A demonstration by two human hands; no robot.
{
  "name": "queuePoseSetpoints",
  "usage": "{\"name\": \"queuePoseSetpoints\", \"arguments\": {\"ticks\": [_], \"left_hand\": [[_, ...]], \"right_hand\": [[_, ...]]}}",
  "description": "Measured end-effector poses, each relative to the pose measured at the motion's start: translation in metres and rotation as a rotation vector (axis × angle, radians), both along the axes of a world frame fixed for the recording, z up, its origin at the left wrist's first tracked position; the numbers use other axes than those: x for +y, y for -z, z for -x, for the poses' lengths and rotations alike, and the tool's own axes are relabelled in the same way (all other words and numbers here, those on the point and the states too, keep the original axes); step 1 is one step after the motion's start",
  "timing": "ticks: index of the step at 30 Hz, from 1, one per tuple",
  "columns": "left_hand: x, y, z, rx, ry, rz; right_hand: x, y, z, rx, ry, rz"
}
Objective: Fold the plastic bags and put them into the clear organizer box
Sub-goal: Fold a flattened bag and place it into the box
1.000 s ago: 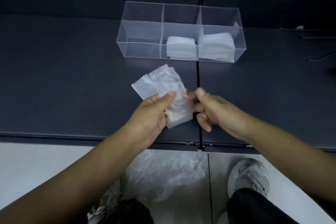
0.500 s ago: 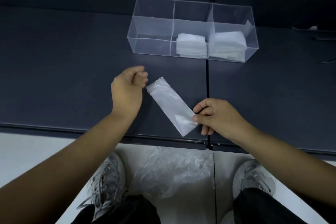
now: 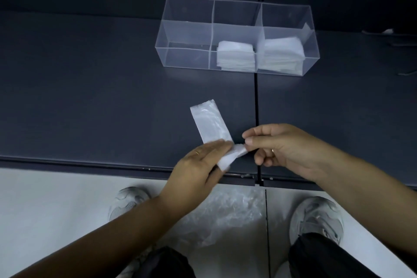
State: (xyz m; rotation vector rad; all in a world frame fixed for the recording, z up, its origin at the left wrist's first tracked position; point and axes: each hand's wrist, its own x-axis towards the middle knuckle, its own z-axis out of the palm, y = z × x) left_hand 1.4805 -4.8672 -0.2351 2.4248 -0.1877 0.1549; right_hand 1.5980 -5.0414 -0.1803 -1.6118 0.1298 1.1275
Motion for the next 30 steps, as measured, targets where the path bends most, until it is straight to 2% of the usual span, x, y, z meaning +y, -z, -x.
{"name": "queuePoseSetpoints", "arguments": {"ticks": [2, 5, 6, 9, 14, 17, 20, 22, 23, 25, 27, 30], "left_hand": [[0.007, -0.007, -0.003, 0.069, -0.044, 0.101], [0.016, -0.014, -0.015, 0.177, -0.090, 0.181], [0.018, -0.016, -0.019, 0.198, -0.108, 0.238], [0.022, -0.019, -0.032, 0.261, -0.165, 0.394], [0.029, -0.022, -0.057, 0.432, -0.293, 0.568], [0.030, -0.024, -0.069, 0.540, -0.395, 0.749], [0.034, -0.025, -0.073, 0.520, -0.545, 0.832], [0.037, -0.022, -0.068, 0.325, -0.621, 0.644], [0.038, -0.020, -0.064, 0.185, -0.599, 0.453], [0.035, -0.015, -0.055, -0.038, -0.420, 0.060], [0.029, -0.004, -0.052, -0.026, -0.225, -0.205], [0.026, 0.010, -0.049, 0.180, -0.131, -0.426]], "right_hand": [[-0.004, -0.007, -0.002, -0.071, -0.035, -0.056], [-0.005, -0.009, -0.011, -0.399, -0.172, -0.033], [-0.003, -0.008, -0.014, -0.456, -0.230, -0.037], [0.012, 0.005, -0.016, -0.423, -0.346, -0.061], [0.037, 0.028, -0.012, -0.472, -0.151, 0.091], [0.044, 0.031, -0.016, -0.454, -0.072, 0.153], [0.050, 0.030, -0.021, -0.408, -0.036, 0.216], [0.054, 0.030, -0.023, -0.398, -0.037, 0.251], [0.056, 0.030, -0.024, -0.397, -0.043, 0.263], [0.059, 0.030, -0.025, -0.388, -0.048, 0.282], [0.061, 0.029, -0.025, -0.377, -0.046, 0.296], [0.062, 0.026, -0.026, -0.408, -0.064, 0.324]]}}
